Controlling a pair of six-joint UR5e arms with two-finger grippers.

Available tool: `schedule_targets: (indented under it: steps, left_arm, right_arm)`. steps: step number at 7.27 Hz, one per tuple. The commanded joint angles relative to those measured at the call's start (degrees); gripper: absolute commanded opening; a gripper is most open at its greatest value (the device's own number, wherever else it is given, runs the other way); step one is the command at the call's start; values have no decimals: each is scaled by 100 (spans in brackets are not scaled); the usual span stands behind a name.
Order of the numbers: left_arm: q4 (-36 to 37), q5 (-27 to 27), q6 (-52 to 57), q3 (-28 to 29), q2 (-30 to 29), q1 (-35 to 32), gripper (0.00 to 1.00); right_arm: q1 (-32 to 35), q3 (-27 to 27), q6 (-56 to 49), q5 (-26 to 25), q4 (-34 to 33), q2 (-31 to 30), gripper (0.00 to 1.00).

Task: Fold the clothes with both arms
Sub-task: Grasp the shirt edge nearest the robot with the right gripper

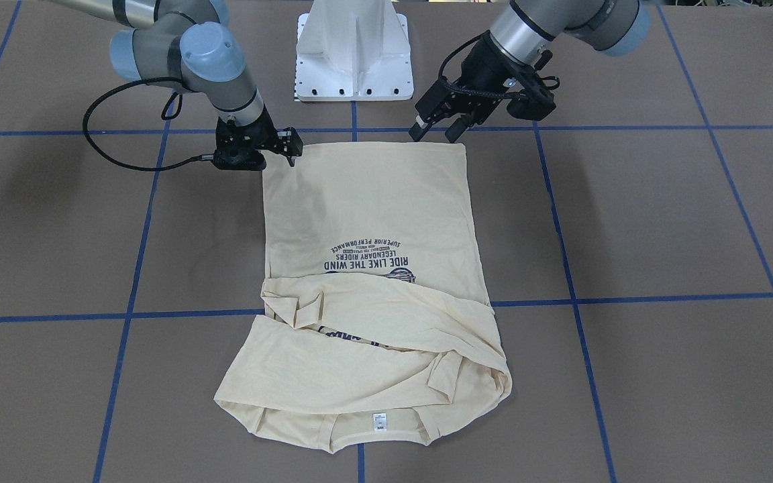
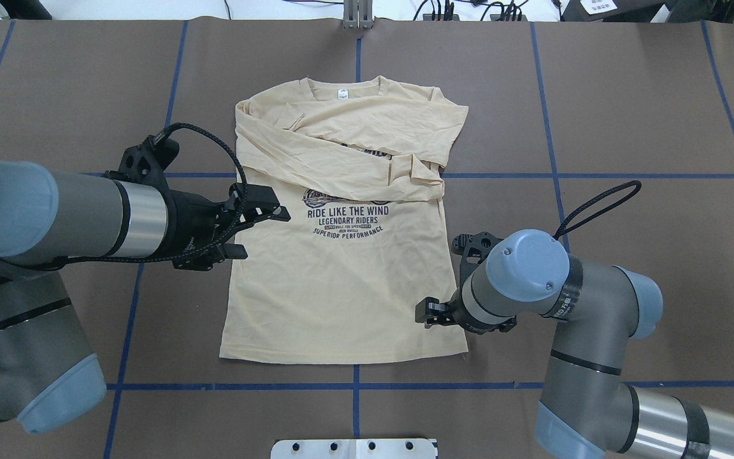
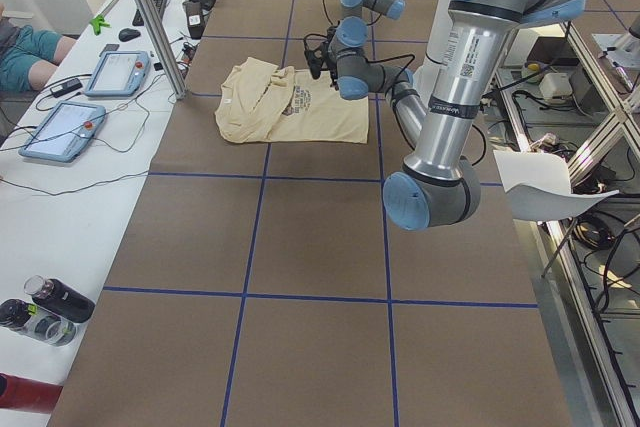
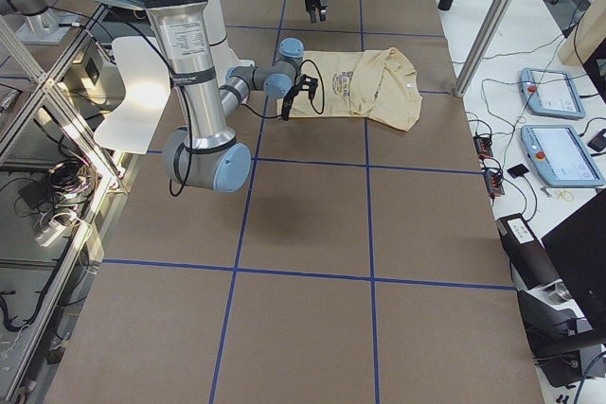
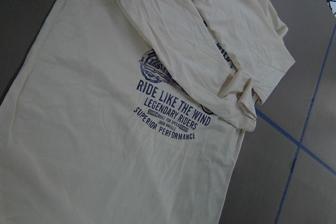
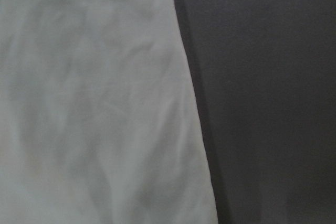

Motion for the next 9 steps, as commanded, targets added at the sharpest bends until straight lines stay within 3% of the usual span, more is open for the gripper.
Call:
schedule_targets:
  steps: [1,2,4,6,9]
  left_arm:
    - [25,1,0,-5,-10,-13,100]
    - [25,1,0,-5,-10,-13,100]
    - [25,1,0,-5,-10,-22,100]
    - [25,1,0,3,-10,-31,100]
    - [25,1,0,-5,-10,-31,100]
  right_arm:
    - [-9,-44,0,33,-4,3,98]
    - [-18,-53,0,33,-13,-5,98]
    - [-62,-53,0,33,-13,-5,86]
    - [-106,-53,9,33,-117,12,81]
    - [-115,17,9,138,-277,65,48]
